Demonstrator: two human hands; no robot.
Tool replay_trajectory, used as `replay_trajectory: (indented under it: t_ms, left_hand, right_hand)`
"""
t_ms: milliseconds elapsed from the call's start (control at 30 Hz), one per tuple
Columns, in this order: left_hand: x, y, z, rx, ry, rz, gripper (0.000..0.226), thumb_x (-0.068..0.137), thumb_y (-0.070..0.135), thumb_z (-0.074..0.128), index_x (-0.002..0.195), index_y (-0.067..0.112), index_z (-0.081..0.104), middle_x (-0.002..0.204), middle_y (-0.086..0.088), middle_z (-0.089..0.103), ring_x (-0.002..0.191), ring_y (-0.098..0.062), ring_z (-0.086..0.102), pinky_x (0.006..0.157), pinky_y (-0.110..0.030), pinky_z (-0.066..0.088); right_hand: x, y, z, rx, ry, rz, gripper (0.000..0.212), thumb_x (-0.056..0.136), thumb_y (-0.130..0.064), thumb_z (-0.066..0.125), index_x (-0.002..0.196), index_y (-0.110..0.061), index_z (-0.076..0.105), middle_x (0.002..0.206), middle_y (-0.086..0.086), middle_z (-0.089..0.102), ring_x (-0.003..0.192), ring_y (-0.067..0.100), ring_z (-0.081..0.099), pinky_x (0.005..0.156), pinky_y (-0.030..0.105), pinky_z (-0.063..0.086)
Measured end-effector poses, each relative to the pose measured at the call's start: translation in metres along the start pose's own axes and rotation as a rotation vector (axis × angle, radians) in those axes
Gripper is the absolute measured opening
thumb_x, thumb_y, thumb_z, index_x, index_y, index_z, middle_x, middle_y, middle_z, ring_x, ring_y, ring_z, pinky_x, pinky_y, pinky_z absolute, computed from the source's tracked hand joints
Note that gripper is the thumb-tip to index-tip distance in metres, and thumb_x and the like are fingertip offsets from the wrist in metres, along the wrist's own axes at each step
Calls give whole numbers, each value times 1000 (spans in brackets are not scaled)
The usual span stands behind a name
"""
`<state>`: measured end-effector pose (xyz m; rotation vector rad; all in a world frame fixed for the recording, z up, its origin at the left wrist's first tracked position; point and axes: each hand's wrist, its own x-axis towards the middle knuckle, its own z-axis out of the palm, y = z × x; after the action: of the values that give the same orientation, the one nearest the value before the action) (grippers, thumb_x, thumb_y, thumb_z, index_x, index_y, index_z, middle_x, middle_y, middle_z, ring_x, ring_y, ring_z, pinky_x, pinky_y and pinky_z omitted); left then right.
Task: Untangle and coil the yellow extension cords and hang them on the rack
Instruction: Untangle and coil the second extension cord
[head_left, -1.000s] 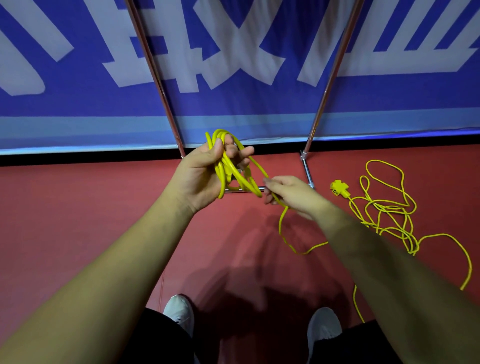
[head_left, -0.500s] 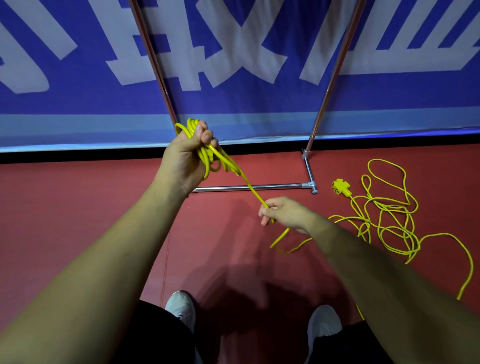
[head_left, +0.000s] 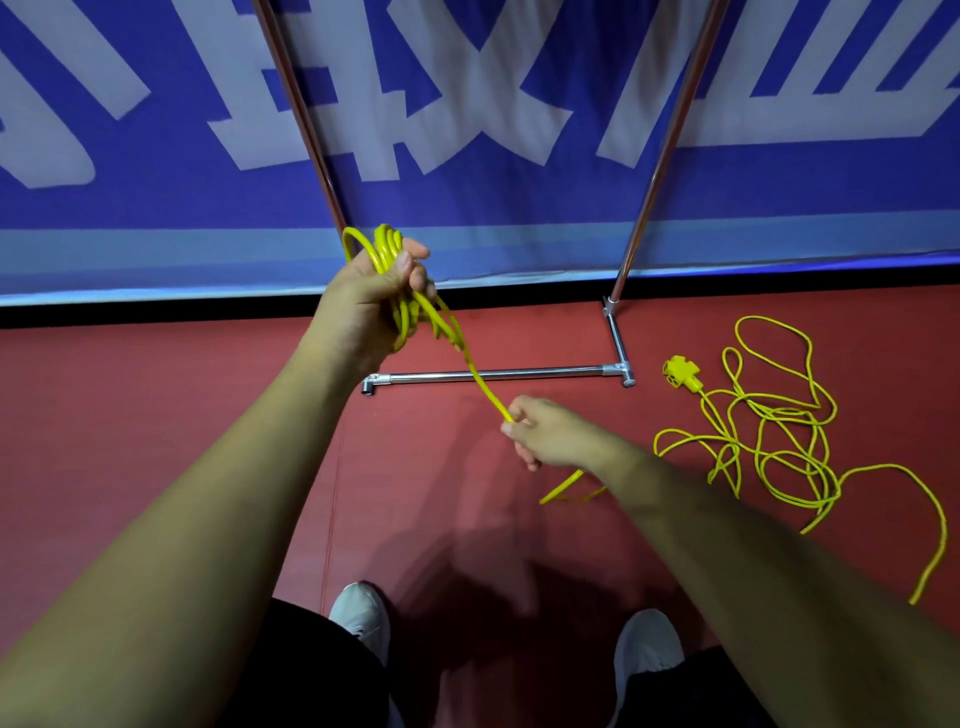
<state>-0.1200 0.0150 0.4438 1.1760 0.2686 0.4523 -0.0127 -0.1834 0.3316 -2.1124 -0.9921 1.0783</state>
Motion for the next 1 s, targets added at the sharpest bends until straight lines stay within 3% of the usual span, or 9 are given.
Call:
replay_trajectory:
  t_ms: [100, 200, 367, 467, 567, 700, 867, 933, 1000]
  left_hand:
    - [-2, -3, -1, 233, 4, -3, 12, 101, 10, 48, 108, 9, 57, 69, 0, 59, 69, -20, 63, 57, -30, 49]
    - [-4, -8, -3, 378, -28, -55, 13, 100, 12, 52, 110, 7, 59, 73, -4, 60, 67, -20, 64, 52, -26, 47]
    - [-11, -15, -2, 677, -114, -153, 9, 101, 9, 54, 105, 2, 57, 72, -6, 62, 56, -9, 60, 52, -20, 42]
    - [-14, -19, -3, 711, -153, -269, 13, 101, 12, 54, 98, -1, 56, 67, -10, 63, 44, -15, 51, 43, -22, 40]
    - [-13, -22, -9, 688, -227, -372, 27, 98, 22, 58, 79, 3, 60, 59, -15, 58, 38, -19, 43, 37, -20, 30]
    - [-14, -24, -9, 462, -275, -471, 26, 90, 25, 61, 79, 3, 64, 61, -18, 59, 47, -23, 56, 48, -25, 44]
    - [-14, -20, -2, 407, -455, -462, 72, 78, 68, 62, 83, -4, 58, 63, -17, 61, 51, -26, 57, 54, -27, 48]
    - [-15, -20, 2, 504, -513, -412, 79, 69, 66, 77, 82, -9, 52, 58, -11, 56, 52, -22, 50, 55, -28, 44]
    - [-15, -21, 8, 584, -505, -400, 72, 70, 50, 83, 79, -12, 49, 52, -6, 49, 51, -20, 42, 56, -29, 38]
  right_hand:
    - [-8, -25, 5, 50, -109, -78, 13, 98, -21, 53, 86, -18, 55, 48, -7, 50, 50, 21, 43, 58, 35, 39]
    - [-26, -50, -2, 14, -270, -162, 14, 97, -19, 55, 99, -11, 67, 47, -9, 47, 55, 21, 41, 57, 33, 35]
    - [-45, -74, -21, 109, -367, -277, 18, 97, -7, 55, 107, -4, 70, 49, -6, 41, 50, 15, 34, 52, 28, 29]
    - [-51, -86, -32, 160, -320, -358, 18, 96, -4, 56, 106, -1, 71, 53, 1, 40, 51, 14, 35, 50, 24, 31]
    - [-55, -91, -43, 163, -220, -403, 16, 97, -7, 57, 102, -5, 72, 54, 4, 44, 49, 11, 36, 49, 21, 32]
    - [-51, -84, -53, 211, -98, -412, 10, 96, -8, 57, 97, -3, 66, 60, 10, 60, 48, 13, 41, 49, 22, 36]
    - [-44, -71, -61, 278, 82, -374, 7, 93, -12, 62, 88, -9, 59, 63, 6, 67, 49, 14, 47, 50, 25, 39]
    - [-39, -67, -63, 302, 186, -369, 8, 90, -12, 66, 84, -9, 62, 58, 3, 65, 51, 13, 53, 54, 24, 44]
    - [-35, -64, -64, 286, 258, -373, 8, 88, -14, 71, 82, -12, 65, 57, 2, 65, 54, 11, 59, 59, 24, 47]
